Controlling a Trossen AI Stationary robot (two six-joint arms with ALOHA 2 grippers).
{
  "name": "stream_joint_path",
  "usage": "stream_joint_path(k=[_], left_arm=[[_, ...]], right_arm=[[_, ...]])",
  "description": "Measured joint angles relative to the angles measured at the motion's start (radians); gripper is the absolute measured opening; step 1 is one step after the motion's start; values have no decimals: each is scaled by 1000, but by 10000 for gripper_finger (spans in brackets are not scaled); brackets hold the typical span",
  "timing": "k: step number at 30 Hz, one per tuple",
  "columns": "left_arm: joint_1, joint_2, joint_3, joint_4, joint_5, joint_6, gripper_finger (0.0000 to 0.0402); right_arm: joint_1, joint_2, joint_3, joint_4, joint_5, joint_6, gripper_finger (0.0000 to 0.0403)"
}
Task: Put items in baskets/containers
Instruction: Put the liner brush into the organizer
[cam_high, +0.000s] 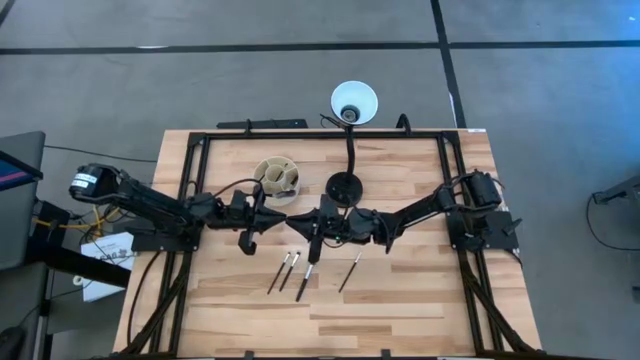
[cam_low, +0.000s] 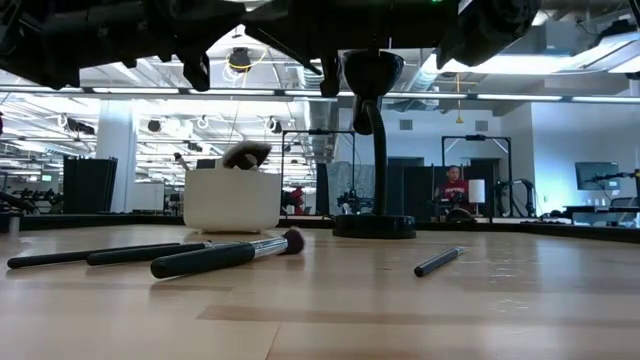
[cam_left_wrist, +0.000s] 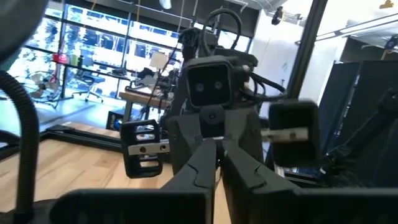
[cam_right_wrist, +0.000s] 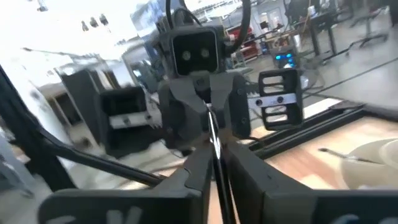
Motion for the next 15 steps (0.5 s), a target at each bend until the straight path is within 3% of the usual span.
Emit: stream_joint_path(k=[8,13,15], left_arm=[[5,0,1,-106,-17,1,10],[5,-56,1,-113,-26,46,9],[5,-100,1,-150,-80,104,9]], right_arm=[[6,-44,-2,-61,52,-115,98],[29,-142,1,-255,53,-114,128],[49,-186,0,-344,53,-114,140]])
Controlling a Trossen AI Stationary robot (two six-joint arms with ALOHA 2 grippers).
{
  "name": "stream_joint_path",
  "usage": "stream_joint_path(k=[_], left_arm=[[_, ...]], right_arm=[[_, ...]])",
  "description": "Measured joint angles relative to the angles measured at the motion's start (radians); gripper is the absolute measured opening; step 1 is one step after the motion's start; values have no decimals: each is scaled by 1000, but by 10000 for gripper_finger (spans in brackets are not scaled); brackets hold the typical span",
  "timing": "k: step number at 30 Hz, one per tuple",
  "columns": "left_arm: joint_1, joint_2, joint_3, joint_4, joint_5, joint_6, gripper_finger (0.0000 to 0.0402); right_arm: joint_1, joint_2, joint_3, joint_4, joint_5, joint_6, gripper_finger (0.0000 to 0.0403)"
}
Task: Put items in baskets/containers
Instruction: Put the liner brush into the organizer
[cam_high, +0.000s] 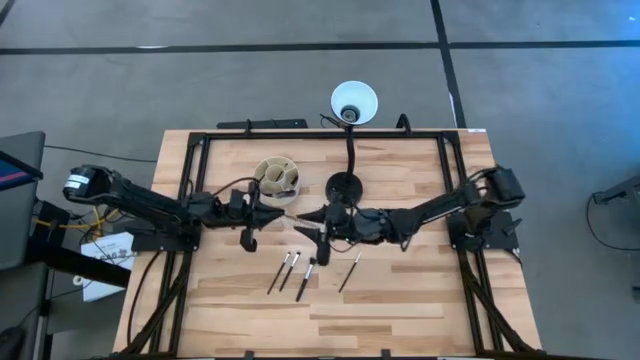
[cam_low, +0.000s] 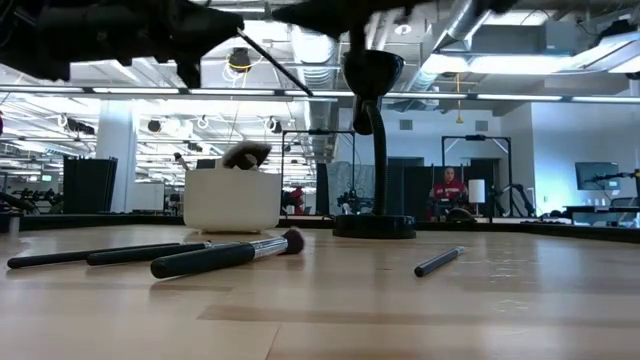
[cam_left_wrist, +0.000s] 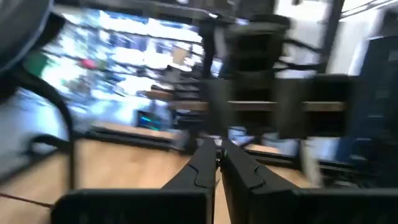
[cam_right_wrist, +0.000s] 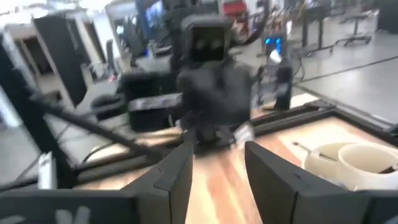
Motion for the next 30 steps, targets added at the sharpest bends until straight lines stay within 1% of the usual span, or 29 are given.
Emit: stream_joint_path(k=[3,5,7,9,13,16,18,20,23,26,30], left_arm=[[7,-86,0,-103,-139,111,9],[24,-133,0,-181,-224,151,9],[52,-169,0,-233,-288,174,9],[85,-184,0,-283,-326,181,9],[158,-174,0,-362,-329,154,10],[188,-146,0,-410,-301,118,9],[197,-117,0,-410,-297,118,10],[211,-88,0,-410,-297,117,12],[227,-47,0,-409,-297,116,16],[235,-12,0,-409,-297,116,27],[235,3,0,-403,-297,116,54]], right_arm=[[29,-51,1,-100,0,1,153],[47,-64,0,-154,0,0,161],[60,-66,-1,-163,1,0,166],[68,-65,-1,-164,25,0,170],[72,-42,-2,-184,70,1,173],[63,-45,-1,-217,77,42,173],[57,-45,-1,-229,77,72,171],[56,-45,-1,-216,77,78,168],[57,-44,-1,-241,77,81,167],[58,-44,-1,-260,77,107,168],[59,-44,-1,-270,76,116,172]])
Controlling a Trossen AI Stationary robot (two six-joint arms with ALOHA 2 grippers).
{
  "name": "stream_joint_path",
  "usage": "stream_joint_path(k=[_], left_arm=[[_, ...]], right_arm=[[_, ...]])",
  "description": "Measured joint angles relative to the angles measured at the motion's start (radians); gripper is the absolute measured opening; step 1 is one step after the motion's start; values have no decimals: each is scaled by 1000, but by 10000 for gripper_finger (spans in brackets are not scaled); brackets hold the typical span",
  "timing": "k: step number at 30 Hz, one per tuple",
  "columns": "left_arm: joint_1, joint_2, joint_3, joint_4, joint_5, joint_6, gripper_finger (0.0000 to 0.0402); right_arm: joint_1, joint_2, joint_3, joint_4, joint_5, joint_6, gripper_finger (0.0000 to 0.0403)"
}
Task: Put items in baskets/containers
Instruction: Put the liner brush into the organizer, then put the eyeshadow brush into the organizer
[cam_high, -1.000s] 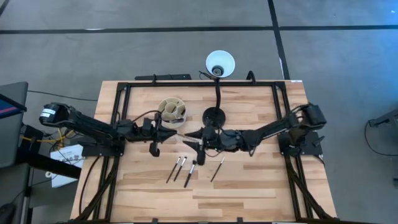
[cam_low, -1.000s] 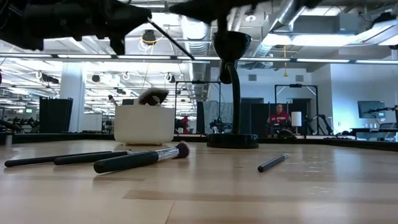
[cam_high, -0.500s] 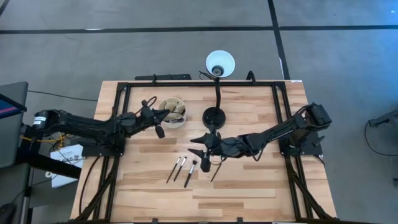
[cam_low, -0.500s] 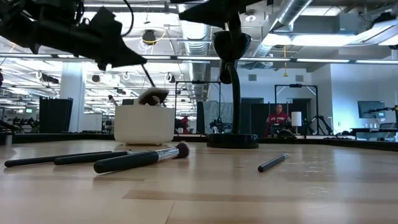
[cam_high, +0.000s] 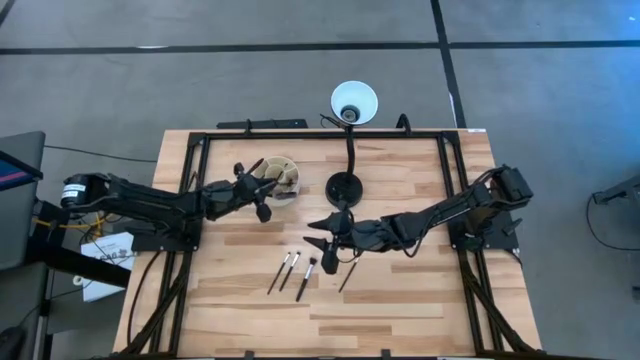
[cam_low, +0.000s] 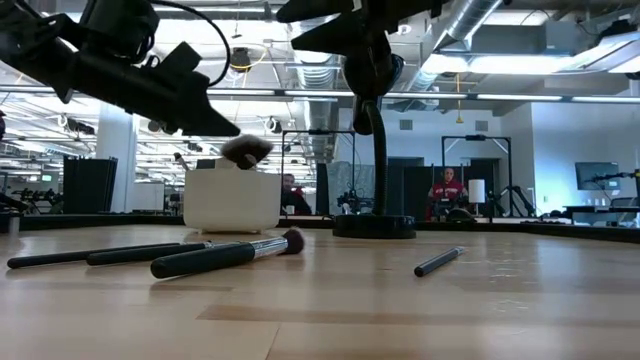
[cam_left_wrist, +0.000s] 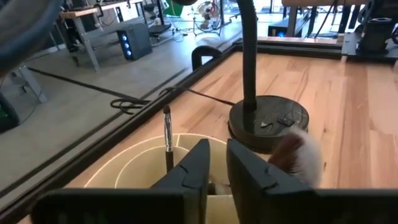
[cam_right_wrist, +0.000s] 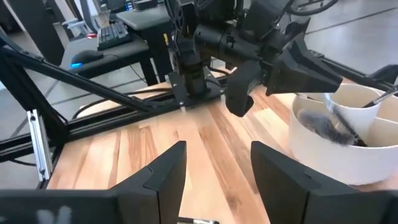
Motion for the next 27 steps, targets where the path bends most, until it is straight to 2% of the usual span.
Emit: stream_joint_path(k=[4,9,14,17,23,25,27], left_arm=[[0,-4,0,8,0,0,88],[-17,-4,0,23,2,-10,131],[-83,-8,0,99,113,-26,149],[-136,-9,0,173,122,-23,146],[-237,-8,0,181,122,-21,133],[-247,-8,0,182,123,-17,131],[-248,-8,0,182,121,-14,131]], right_arm=[[0,0,0,-41,-14,-6,180],[1,0,0,-70,-142,-56,199],[1,-26,0,-94,-144,-60,210],[6,-77,0,-178,-144,-185,208],[4,-198,0,-389,-164,-431,196],[4,-233,0,-425,-182,-558,189],[0,-271,-2,-421,-202,-608,182]])
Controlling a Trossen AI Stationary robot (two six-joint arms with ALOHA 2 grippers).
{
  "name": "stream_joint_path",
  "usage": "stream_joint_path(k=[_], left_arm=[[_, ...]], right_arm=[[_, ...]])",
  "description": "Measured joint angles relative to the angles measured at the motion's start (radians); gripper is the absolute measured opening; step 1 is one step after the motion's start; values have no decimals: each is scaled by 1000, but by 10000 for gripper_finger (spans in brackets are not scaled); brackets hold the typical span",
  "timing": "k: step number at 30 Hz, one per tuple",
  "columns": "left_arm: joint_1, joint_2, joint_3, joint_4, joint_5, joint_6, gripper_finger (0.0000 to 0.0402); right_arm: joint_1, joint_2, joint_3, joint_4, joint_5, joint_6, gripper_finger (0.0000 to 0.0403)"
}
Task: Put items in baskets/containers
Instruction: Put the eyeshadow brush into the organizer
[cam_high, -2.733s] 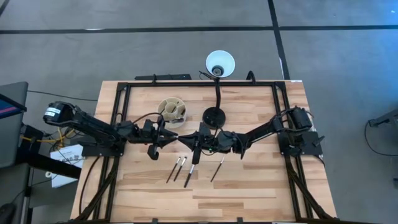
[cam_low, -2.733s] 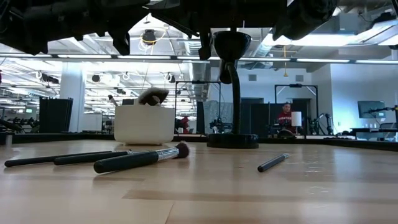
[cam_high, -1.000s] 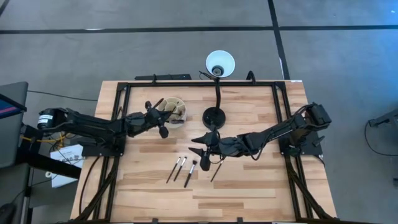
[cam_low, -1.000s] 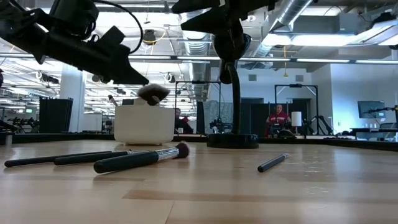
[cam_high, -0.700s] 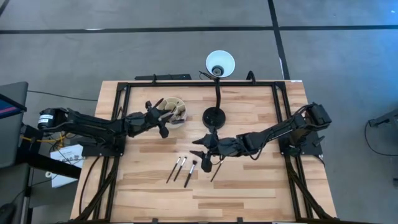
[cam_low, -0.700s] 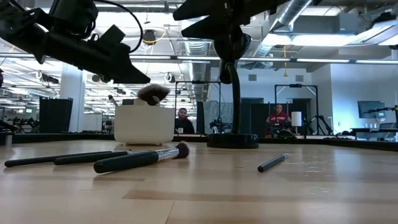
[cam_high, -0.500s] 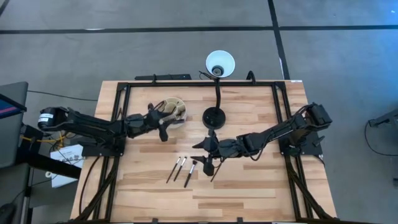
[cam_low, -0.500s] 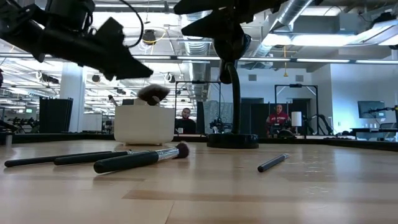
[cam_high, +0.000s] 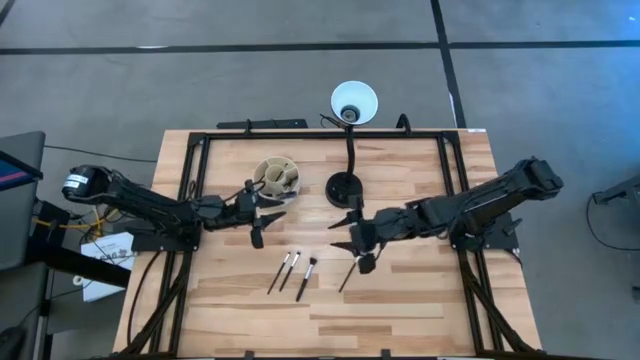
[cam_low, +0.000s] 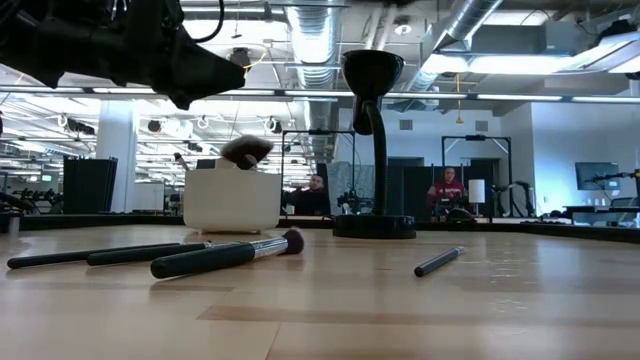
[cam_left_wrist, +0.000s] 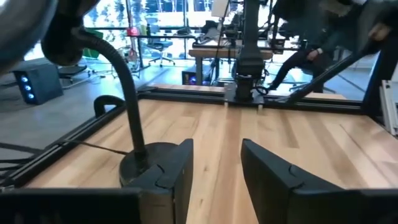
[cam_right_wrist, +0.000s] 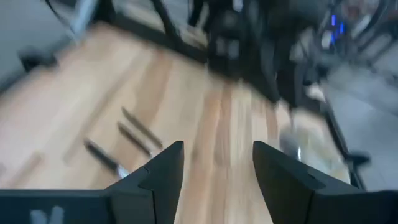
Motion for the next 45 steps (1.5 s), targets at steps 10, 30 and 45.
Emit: stream_joint_path(k=[10,30,45], left_arm=[[6,1,0,17,51,47,131],[-8,1,0,91,286,-175,131],[-9,0,0,154,268,-189,131]], right_arm=[[-71,6,2,-2,-318,132,172],[-135,-17,47,-357,-400,-240,150],[-319,93,-682,830,-894,-51,130]])
